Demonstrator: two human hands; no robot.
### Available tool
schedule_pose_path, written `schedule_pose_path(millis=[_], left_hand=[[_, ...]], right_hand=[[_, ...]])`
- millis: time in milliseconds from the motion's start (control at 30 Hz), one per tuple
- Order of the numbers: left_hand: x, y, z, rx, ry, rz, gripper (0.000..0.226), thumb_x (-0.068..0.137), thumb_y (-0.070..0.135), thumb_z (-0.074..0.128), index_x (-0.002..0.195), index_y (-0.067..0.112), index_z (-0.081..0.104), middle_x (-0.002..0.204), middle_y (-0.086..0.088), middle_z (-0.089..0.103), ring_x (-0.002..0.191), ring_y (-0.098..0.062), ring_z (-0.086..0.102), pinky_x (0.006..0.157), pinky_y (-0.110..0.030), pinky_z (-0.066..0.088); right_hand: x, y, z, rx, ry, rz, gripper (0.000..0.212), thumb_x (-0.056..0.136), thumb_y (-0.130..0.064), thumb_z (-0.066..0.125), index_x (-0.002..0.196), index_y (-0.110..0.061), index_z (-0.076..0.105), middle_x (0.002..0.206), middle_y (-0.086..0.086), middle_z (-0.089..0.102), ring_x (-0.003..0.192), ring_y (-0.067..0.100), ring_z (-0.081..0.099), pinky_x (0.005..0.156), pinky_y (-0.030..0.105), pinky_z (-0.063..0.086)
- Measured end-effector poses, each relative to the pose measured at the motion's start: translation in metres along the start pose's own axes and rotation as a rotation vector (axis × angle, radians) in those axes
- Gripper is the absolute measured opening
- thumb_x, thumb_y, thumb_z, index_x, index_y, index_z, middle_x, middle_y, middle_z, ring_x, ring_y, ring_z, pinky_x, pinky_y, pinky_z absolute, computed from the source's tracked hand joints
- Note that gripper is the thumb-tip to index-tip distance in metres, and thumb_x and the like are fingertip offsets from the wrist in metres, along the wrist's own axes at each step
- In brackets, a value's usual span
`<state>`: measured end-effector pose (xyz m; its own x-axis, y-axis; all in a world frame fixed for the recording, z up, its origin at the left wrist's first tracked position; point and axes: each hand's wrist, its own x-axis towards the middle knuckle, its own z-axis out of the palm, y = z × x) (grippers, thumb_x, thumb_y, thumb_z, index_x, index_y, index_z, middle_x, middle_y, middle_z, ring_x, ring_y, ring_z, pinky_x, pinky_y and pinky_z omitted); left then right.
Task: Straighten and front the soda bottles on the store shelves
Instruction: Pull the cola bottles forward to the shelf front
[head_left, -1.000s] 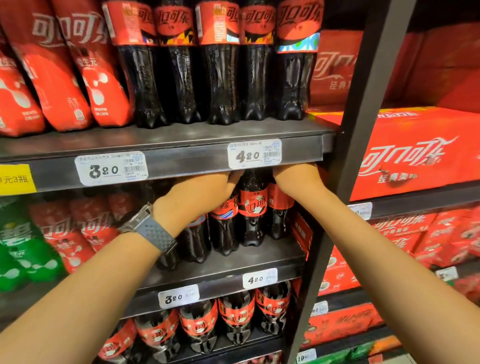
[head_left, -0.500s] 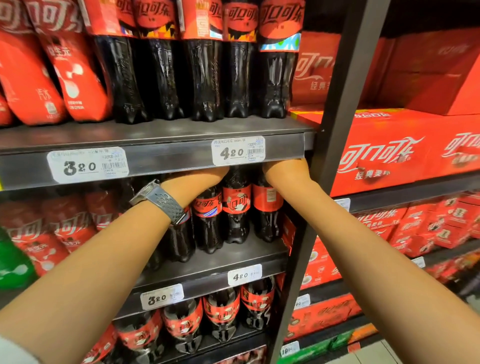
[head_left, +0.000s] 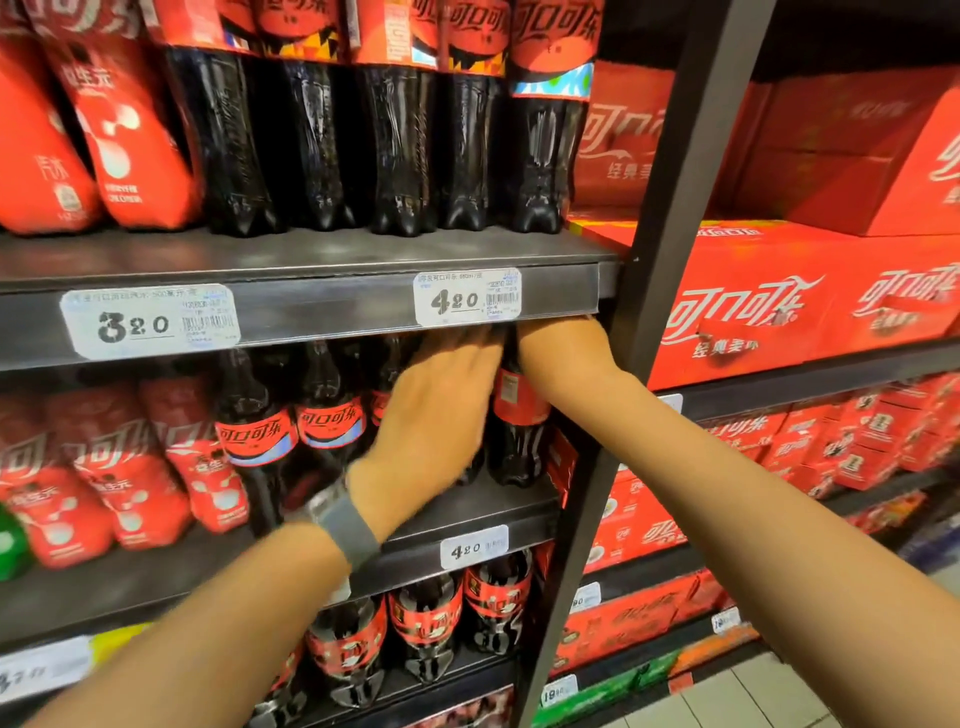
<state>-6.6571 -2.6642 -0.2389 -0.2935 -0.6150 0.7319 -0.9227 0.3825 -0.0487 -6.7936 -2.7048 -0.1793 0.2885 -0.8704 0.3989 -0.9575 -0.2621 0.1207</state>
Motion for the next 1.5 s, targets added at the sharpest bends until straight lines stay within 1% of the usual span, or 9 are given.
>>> schedule_pose_path(millis=[67, 267, 367, 467, 567, 733, 967, 1100, 1500], left_hand=[[-0.039, 0.029, 0.017, -0.244, -0.011, -0.026, 0.042, 0.090, 0.013, 0.053, 0.131, 0.005, 0.051, 0.127, -0.010, 0.053, 0.115, -0.029, 0.050, 0.100, -0.038, 0.040], [-0.093, 0.076, 0.061, -0.810, -0.368, -0.686, 0.057, 0.097, 0.028, 0.049, 0.149, 0.022, 0.027, 0.152, 0.007, 0.031, 0.137, -0.012, 0.034, 0.112, -0.031, 0.032], [-0.086, 0.078, 0.068, -0.965, -0.253, -0.728, 0.058, 0.096, 0.016, 0.051, 0.150, 0.018, 0.028, 0.154, 0.003, 0.030, 0.141, -0.011, 0.029, 0.115, -0.035, 0.027], [-0.081, 0.071, 0.074, -1.074, -0.248, -0.829, 0.056, 0.099, 0.011, 0.043, 0.151, 0.021, 0.025, 0.155, 0.003, 0.027, 0.141, -0.010, 0.027, 0.116, -0.037, 0.025], [-0.081, 0.067, 0.079, -1.170, -0.288, -0.890, 0.054, 0.099, 0.016, 0.038, 0.150, 0.031, 0.025, 0.154, 0.010, 0.028, 0.138, -0.008, 0.032, 0.113, -0.040, 0.032], [-0.084, 0.072, 0.081, -1.264, -0.332, -0.944, 0.051, 0.097, 0.025, 0.040, 0.145, 0.041, 0.031, 0.147, 0.006, 0.043, 0.131, -0.013, 0.045, 0.108, -0.045, 0.039], [-0.087, 0.060, 0.084, -1.307, -0.290, -1.002, 0.045, 0.096, 0.028, 0.044, 0.137, 0.046, 0.041, 0.114, 0.030, 0.055, 0.096, 0.025, 0.051, 0.086, -0.017, 0.043], [-0.096, 0.068, 0.081, -1.329, -0.292, -0.965, 0.040, 0.101, 0.027, 0.040, 0.139, 0.038, 0.042, 0.142, 0.019, 0.042, 0.127, 0.007, 0.040, 0.114, -0.031, 0.029], [-0.097, 0.068, 0.096, -1.445, -0.352, -0.971, 0.047, 0.102, 0.027, 0.035, 0.149, 0.025, 0.027, 0.154, 0.012, 0.026, 0.138, 0.001, 0.027, 0.119, -0.034, 0.019]], right_hand=[[-0.012, -0.002, -0.005, -0.022, -0.024, -0.052, 0.035, 0.091, -0.010, 0.049, 0.125, -0.009, 0.054, 0.127, 0.017, 0.054, 0.115, 0.036, 0.051, 0.091, 0.040, 0.043], [-0.041, -0.005, -0.024, -0.135, 0.086, -0.163, 0.035, 0.081, 0.004, 0.036, 0.107, -0.003, 0.059, 0.106, 0.020, 0.061, 0.094, 0.038, 0.057, 0.072, 0.037, 0.042], [-0.095, 0.000, 0.014, 0.235, 0.187, -0.266, 0.053, 0.080, 0.007, 0.034, 0.131, 0.005, 0.044, 0.134, 0.025, 0.046, 0.125, 0.038, 0.043, 0.104, 0.043, 0.039], [-0.134, -0.009, 0.060, 1.041, -0.071, 0.054, 0.042, 0.097, -0.015, 0.042, 0.137, -0.026, 0.037, 0.138, -0.008, 0.045, 0.133, 0.009, 0.038, 0.103, 0.009, 0.027], [-0.124, -0.023, 0.097, 1.220, -0.142, 0.496, 0.053, 0.101, -0.036, 0.034, 0.149, -0.018, 0.024, 0.153, -0.001, 0.031, 0.140, 0.013, 0.029, 0.111, 0.022, 0.024], [-0.097, -0.032, 0.115, 1.464, -0.007, 0.671, 0.053, 0.102, -0.039, 0.027, 0.149, -0.015, 0.026, 0.154, 0.001, 0.029, 0.140, 0.011, 0.028, 0.112, 0.024, 0.021], [-0.131, -0.047, 0.127, 1.380, -0.107, 0.606, 0.067, 0.093, -0.055, 0.027, 0.152, -0.026, 0.014, 0.155, -0.007, 0.024, 0.136, 0.002, 0.027, 0.104, 0.020, 0.024], [-0.097, -0.028, 0.125, 1.536, 0.038, 0.687, 0.051, 0.103, -0.034, 0.029, 0.151, -0.019, 0.022, 0.153, -0.003, 0.029, 0.127, -0.002, 0.030, 0.101, 0.017, 0.024], [-0.097, -0.025, 0.138, 1.470, -0.044, 0.635, 0.051, 0.103, -0.030, 0.029, 0.151, -0.018, 0.019, 0.156, -0.005, 0.021, 0.141, 0.005, 0.020, 0.108, 0.016, 0.015]])
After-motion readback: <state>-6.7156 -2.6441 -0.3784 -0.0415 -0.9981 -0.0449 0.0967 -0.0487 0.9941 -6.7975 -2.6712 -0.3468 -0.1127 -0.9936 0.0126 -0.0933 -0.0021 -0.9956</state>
